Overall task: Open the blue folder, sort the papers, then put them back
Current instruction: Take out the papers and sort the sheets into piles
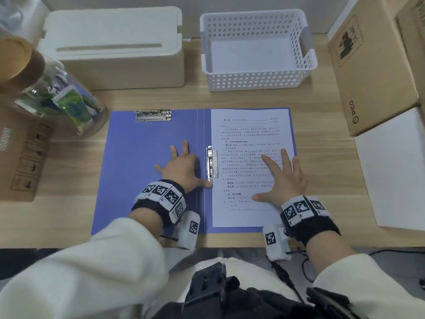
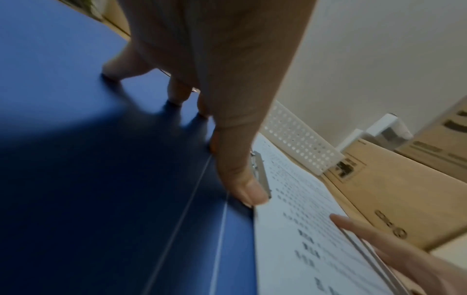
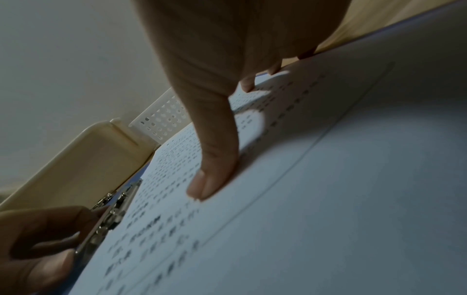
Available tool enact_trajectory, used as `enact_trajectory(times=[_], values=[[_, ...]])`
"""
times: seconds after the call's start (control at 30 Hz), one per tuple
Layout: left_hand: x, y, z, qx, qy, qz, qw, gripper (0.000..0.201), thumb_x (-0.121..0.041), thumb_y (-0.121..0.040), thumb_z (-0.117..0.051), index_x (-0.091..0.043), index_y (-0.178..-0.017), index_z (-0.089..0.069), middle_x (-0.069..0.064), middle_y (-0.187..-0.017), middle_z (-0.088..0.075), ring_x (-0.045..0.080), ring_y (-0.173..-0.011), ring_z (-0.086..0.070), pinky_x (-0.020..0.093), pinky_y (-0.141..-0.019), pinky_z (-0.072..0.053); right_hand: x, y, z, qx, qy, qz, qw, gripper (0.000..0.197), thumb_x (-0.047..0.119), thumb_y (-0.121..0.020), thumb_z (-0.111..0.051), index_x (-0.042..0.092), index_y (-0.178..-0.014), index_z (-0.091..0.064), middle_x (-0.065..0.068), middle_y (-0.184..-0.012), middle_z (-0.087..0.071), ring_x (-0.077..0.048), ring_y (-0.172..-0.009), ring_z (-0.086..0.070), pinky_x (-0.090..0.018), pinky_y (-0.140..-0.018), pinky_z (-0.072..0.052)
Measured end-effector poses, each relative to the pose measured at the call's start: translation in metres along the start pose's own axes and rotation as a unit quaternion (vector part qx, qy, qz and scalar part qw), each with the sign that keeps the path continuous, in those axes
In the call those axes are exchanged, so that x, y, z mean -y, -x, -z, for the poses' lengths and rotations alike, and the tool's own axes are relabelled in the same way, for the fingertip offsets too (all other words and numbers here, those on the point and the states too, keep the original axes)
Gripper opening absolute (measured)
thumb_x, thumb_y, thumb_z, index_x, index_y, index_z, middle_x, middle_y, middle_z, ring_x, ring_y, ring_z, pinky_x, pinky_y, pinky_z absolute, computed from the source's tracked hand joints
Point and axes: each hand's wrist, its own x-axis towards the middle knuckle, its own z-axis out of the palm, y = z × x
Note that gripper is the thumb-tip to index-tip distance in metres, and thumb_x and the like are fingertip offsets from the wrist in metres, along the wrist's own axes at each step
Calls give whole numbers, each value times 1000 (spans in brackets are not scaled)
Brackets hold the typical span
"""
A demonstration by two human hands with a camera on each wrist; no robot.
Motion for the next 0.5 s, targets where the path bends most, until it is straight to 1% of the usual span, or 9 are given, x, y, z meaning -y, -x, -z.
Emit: enact_trajectory(times=[0.07, 0.17, 0.23, 0.3, 0.33, 0.37, 0.4, 0.43, 0.5], values=[[0, 3, -3, -15, 22, 13, 1000, 48, -47, -61, -79, -17, -69, -43, -5, -160, 3, 29, -147, 8, 80, -98, -13, 0, 0, 0, 0, -2, 3, 1000, 113, 53, -57, -81, 55, -141, -5, 11, -156, 24, -22, -144, 21, -49, -116, 0], [-2, 7, -7, -20, 33, 22, 999, 48, -53, -63, -75, -19, -68, -41, -7, -159, 6, 29, -146, 10, 81, -98, -10, -1, 1, 0, -3, -2, 4, 1000, 113, 54, -57, -81, 55, -141, -5, 11, -156, 24, -22, -144, 20, -47, -116, 0], [0, 8, -6, -10, 42, 18, 999, 48, -66, -69, -61, -22, -64, -43, -8, -159, 8, 28, -146, 13, 79, -100, -7, -1, 1, 0, -2, -2, 5, 1000, 112, 54, -58, -80, 55, -141, -5, 11, -156, 24, -22, -144, 20, -47, -116, 0], [1, 8, -3, 0, 67, 31, 997, 55, -67, -84, -33, -20, -68, -55, -8, -160, 7, 25, -146, 13, 76, -102, -4, -1, 1, 0, 0, -3, 6, 1000, 112, 54, -58, -80, 55, -141, -6, 12, -156, 24, -22, -144, 20, -46, -116, 0], [-1, 8, -1, -2, 94, 39, 995, 61, -61, -90, -21, -17, -81, -62, -7, -160, 4, 25, -146, 13, 75, -103, -4, -1, 1, 0, 0, -5, 7, 1000, 112, 54, -58, -80, 55, -141, -6, 12, -156, 24, -22, -144, 21, -46, -116, 0], [-3, 8, 2, -9, 138, 48, 989, 63, -53, -92, -12, -17, -102, -63, -4, -160, 1, 25, -147, 11, 73, -105, -3, -1, 1, 0, 0, -6, 8, 1000, 112, 54, -58, -81, 55, -141, -6, 12, -156, 24, -22, -144, 21, -46, -116, 0], [-7, 9, 6, -21, 188, 50, 981, 63, -48, -92, -6, -21, -121, -56, 1, -160, -5, 27, -147, 8, 70, -108, -3, -1, 1, 0, -1, -6, 9, 1000, 111, 54, -57, -81, 55, -141, -7, 12, -156, 24, -22, -144, 21, -46, -116, 1], [-10, 10, 10, -34, 231, 42, 971, 61, -44, -94, -5, -23, -133, -46, 7, -159, -11, 30, -147, 3, 64, -112, -4, -1, 1, 0, -2, -7, 9, 1000, 111, 54, -57, -81, 55, -141, -7, 12, -156, 24, -21, -144, 21, -46, -116, 1], [-13, 12, 16, -51, 277, 3, 960, 50, -35, -100, -10, -21, -144, -30, 8, -157, -21, 29, -146, -11, 50, -118, -8, -2, 2, 0, -3, -8, 8, 1000, 111, 54, -58, -81, 55, -141, -7, 12, -156, 24, -21, -144, 21, -46, -116, 1]])
